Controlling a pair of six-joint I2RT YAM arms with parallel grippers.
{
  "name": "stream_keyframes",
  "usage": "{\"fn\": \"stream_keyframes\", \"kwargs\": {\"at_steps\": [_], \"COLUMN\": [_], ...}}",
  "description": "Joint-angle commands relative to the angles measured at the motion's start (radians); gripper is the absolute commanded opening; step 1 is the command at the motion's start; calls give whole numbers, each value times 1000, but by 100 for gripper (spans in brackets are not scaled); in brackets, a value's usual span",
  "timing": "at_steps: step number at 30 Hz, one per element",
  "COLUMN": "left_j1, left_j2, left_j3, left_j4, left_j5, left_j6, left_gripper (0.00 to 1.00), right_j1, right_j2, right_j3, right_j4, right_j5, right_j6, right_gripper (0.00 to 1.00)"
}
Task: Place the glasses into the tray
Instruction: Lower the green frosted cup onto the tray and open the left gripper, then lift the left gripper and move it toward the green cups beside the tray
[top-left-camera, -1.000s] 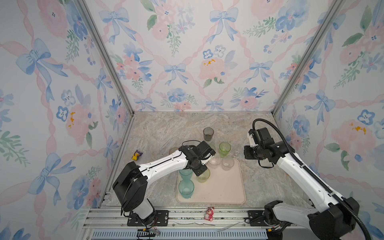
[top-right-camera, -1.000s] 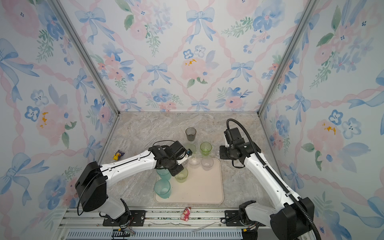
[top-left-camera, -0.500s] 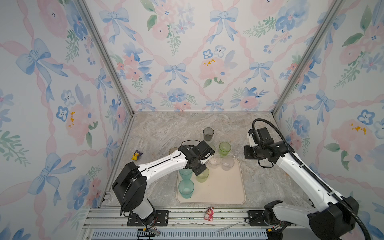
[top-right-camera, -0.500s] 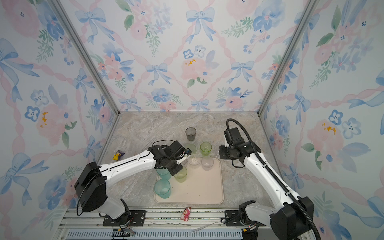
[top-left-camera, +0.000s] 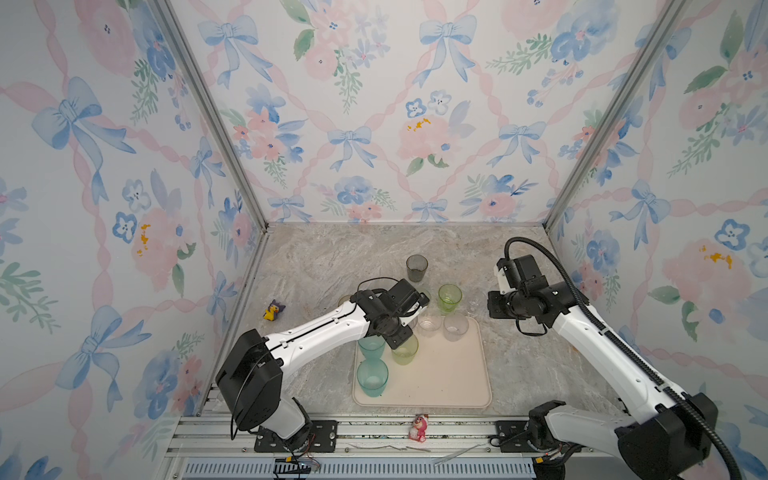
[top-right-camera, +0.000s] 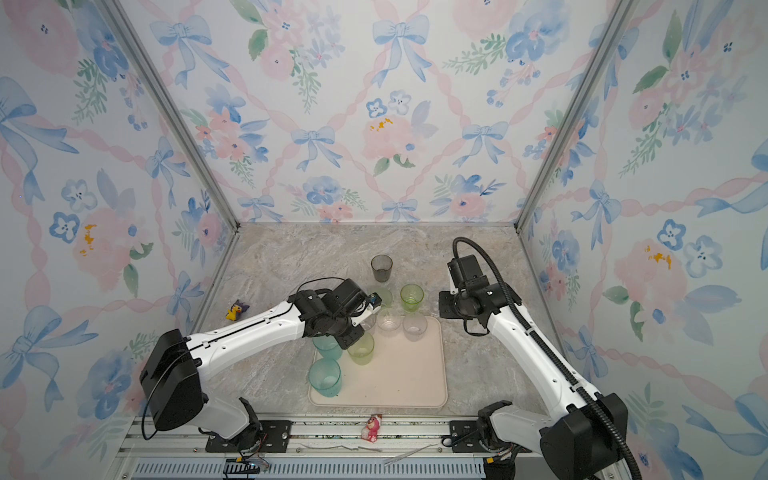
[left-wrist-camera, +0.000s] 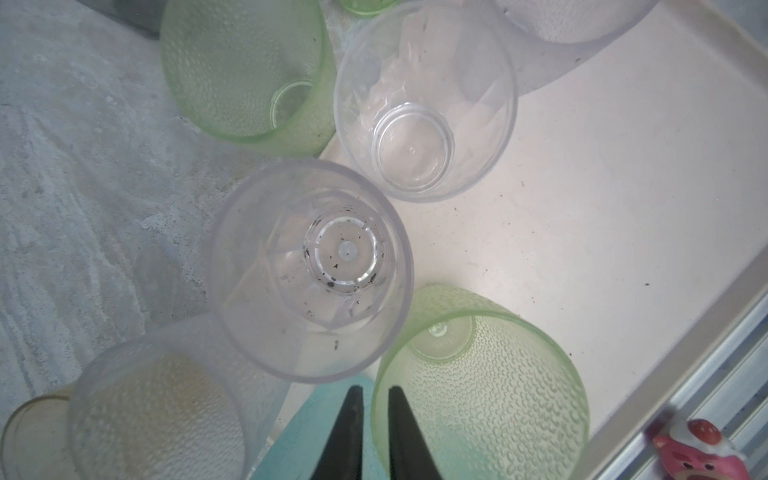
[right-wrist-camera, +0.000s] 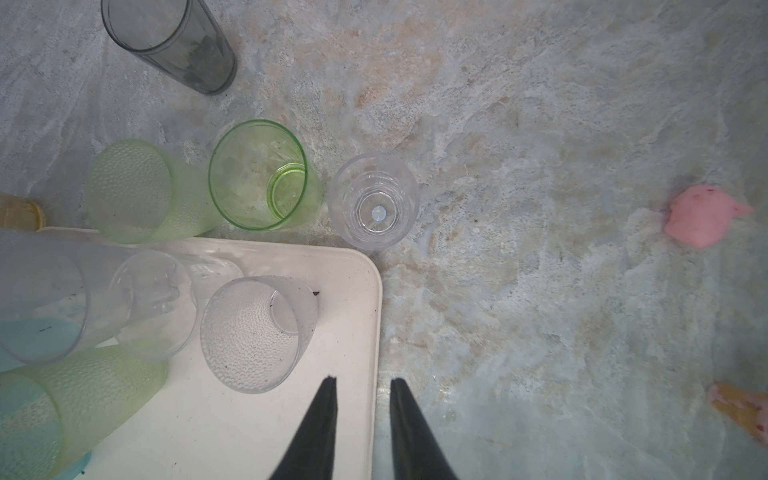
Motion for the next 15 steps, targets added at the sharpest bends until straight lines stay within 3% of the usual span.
{"fn": "stream_keyframes", "kwargs": {"at_steps": [1,7,15], "left_j1": [-2,8,138], "left_j2": [-44,-54,-18], "left_j3": [45,137,215], "left_j4": [-3,9,121], "left_j5": [45,12,34], "left_j6": [13,22,-32], "left_gripper": [16,17,23], "right_j1": [10,10,9], "right_j2": [-5,6,13], "right_j3": [-5,-5,4], "right_j4": [-1,9,16], "right_j5": [3,-4,-3], "right_j6": [-3,-2,-8], "right_gripper": [27,27,32]}}
